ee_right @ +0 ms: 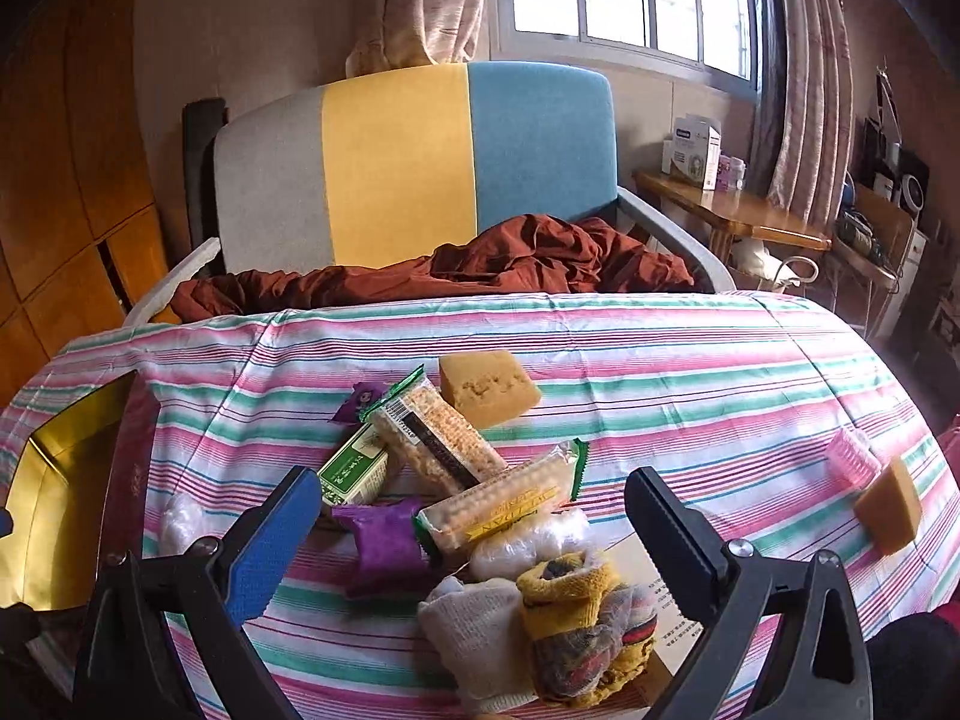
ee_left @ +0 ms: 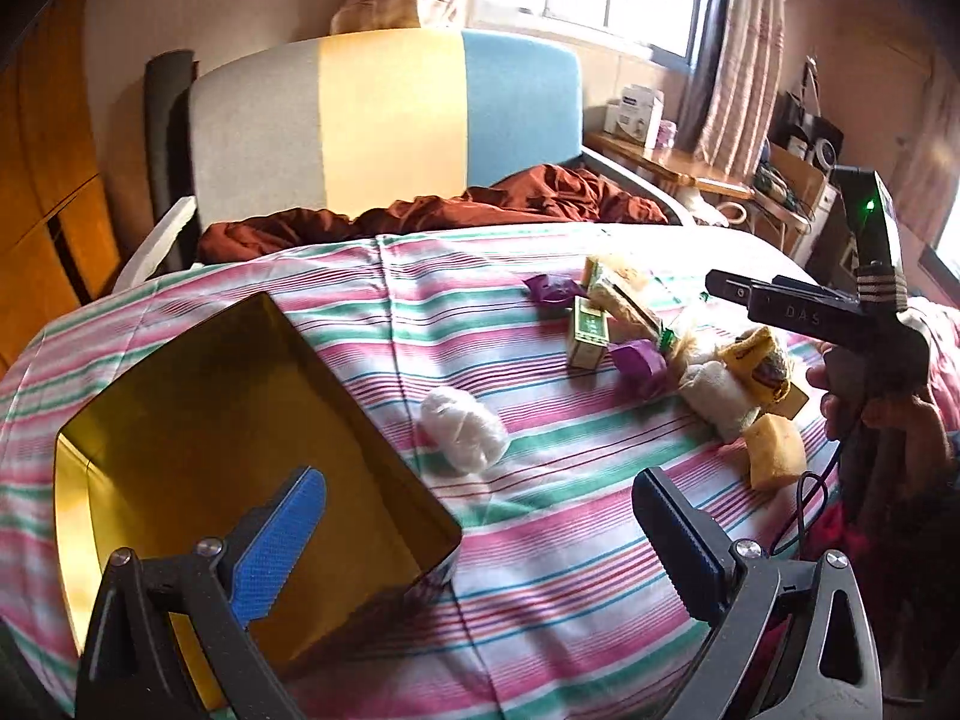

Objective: Organize objects
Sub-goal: 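Move both tools from the gold tray toward the pile of items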

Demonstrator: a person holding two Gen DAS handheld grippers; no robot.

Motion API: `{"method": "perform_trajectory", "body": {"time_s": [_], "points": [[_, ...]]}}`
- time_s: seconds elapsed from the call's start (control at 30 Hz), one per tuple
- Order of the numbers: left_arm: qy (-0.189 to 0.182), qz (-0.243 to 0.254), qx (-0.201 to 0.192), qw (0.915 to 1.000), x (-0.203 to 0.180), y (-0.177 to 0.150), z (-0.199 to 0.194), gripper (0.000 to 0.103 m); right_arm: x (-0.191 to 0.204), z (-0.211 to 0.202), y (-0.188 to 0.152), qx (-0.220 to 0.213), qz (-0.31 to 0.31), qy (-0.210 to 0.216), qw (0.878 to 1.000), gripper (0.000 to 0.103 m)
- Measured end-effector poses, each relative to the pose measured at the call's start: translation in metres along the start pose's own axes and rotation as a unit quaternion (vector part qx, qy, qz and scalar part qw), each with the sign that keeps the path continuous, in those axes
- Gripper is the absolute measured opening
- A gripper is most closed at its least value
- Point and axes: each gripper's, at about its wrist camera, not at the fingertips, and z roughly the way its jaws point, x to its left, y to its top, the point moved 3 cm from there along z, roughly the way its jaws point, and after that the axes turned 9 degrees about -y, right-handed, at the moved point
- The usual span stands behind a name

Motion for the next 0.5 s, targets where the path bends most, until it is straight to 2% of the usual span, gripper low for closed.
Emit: {"method": "perform_trajectory", "body": {"time_s": [0.13, 0.2, 0.3, 0.5], "points": [[0.009, 0.022, 0.036, 0.999, -0.008, 0.016, 0.041, 0.103, -0.011, 0.0, 0.001, 0.003, 0.029, 0.011, 1.0, 0.103], [0.01, 0.013, 0.058, 0.9982, -0.006, 0.022, 0.061, 0.102, -0.014, -0.002, 0.003, -0.001, 0.038, 0.015, 0.999, 0.103], [0.029, 0.002, 0.081, 0.9963, 0.001, 0.028, 0.086, 0.092, -0.015, -0.005, 0.004, -0.004, 0.045, 0.024, 0.999, 0.103], [0.053, -0.018, 0.135, 0.9893, 0.015, 0.029, 0.128, 0.091, -0.016, -0.003, 0.005, 0.002, 0.048, 0.033, 0.998, 0.103]]}}
